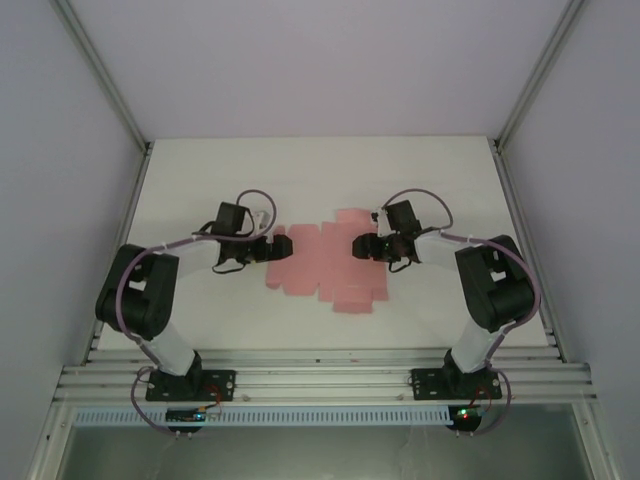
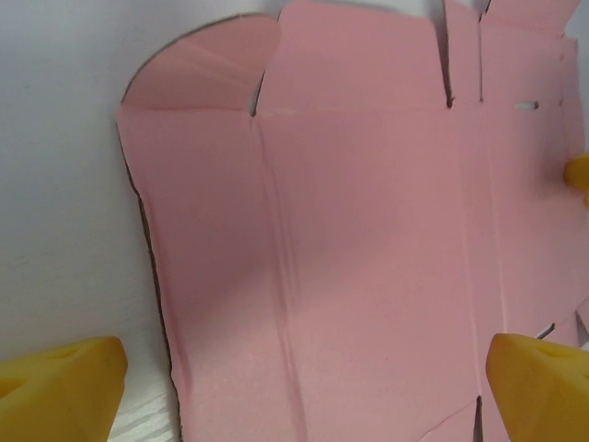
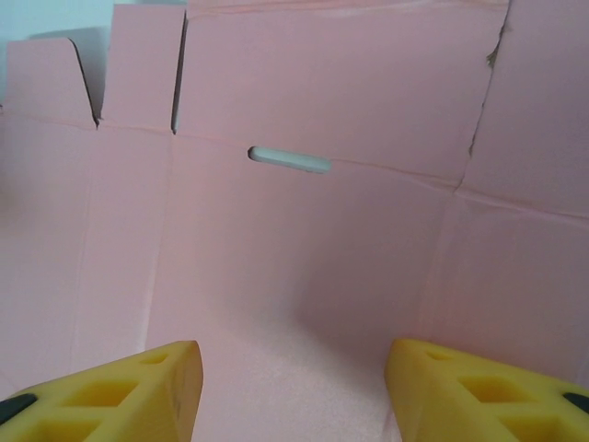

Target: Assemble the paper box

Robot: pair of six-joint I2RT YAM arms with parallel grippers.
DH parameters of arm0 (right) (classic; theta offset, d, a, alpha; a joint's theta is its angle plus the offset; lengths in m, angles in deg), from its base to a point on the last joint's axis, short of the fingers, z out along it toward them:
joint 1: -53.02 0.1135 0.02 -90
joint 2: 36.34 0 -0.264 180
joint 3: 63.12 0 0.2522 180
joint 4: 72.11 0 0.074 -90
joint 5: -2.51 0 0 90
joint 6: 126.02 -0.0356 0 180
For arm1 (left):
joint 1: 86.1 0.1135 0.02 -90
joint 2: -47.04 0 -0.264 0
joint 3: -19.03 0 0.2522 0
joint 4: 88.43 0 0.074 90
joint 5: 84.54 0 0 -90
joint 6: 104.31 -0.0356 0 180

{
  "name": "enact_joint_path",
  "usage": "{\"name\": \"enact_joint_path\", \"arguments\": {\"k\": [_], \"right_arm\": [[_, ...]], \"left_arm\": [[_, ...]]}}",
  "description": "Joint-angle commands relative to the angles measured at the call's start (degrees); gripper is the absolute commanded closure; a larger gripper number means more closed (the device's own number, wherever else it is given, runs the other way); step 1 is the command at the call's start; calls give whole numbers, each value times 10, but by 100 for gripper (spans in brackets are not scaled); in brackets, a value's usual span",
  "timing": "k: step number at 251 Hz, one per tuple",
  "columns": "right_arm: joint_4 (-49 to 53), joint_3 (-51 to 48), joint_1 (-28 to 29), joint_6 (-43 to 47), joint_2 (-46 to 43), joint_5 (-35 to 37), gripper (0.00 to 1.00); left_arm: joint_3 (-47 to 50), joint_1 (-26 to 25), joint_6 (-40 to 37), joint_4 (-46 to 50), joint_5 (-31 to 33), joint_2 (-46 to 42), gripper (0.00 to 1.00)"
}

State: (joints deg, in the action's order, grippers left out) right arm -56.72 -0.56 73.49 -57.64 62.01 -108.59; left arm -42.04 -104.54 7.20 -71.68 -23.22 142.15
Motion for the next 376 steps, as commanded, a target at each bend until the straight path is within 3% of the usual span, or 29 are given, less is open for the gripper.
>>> {"name": "enact_joint_path", "arguments": {"k": [1,36,65,101,148,158,187,290,338,376], "right_arm": [[42,-31,-4,1,27,12,41],[40,-32,-4,4,27,9,41],[39,-33,-4,3,28,8,41],[33,-38,-5,1,27,3,41],[-7,-56,-17,-1,27,-27,41],[-18,-60,-22,-5,27,-36,40],[-34,-66,-30,-7,30,-49,40],[-37,-69,-34,-1,30,-58,40],[-37,-71,-39,1,23,-57,40],[-21,-47,-49,3,-18,-72,32]], "left_arm": [[-35,-7,-22,53,-14,26,0],[-54,-12,-26,61,-49,50,6],[-43,-12,-3,2,-125,56,24],[-21,-10,25,-73,-161,36,45],[31,-3,83,-230,-213,0,46],[25,-4,84,-222,-195,3,45],[-31,-9,35,-67,-93,34,51],[-95,-44,13,36,68,102,63],[-92,-45,7,27,49,85,100],[-77,-45,1,8,46,27,100]]}}
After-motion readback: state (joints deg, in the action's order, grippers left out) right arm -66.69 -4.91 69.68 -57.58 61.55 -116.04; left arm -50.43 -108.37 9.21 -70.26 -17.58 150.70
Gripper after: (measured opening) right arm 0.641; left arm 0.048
